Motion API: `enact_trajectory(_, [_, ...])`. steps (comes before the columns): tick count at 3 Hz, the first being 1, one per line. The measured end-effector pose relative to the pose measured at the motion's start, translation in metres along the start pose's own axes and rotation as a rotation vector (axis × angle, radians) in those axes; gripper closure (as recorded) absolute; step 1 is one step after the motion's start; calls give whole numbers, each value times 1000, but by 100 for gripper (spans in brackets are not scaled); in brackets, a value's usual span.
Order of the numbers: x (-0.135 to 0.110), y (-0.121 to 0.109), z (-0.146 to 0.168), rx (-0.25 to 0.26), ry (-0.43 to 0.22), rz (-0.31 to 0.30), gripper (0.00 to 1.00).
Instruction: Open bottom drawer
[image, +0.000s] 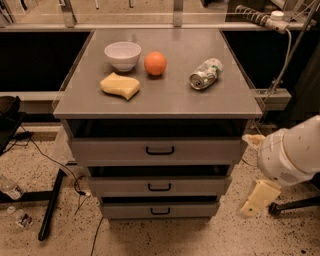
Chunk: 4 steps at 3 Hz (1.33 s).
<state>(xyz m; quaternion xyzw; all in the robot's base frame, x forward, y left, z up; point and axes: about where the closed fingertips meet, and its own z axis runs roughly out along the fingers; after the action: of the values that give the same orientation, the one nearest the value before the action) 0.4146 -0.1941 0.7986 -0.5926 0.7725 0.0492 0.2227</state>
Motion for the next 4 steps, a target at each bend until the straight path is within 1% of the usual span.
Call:
enact_trajectory(1, [17, 5, 36, 44, -36, 7, 0])
enact_trajectory(2, [17, 5, 36, 44, -36, 7, 0])
enact_trajectory(3, [32, 6, 66, 40, -33, 10, 0])
enact_trajectory(4, [55, 6, 115, 45, -30, -21, 0])
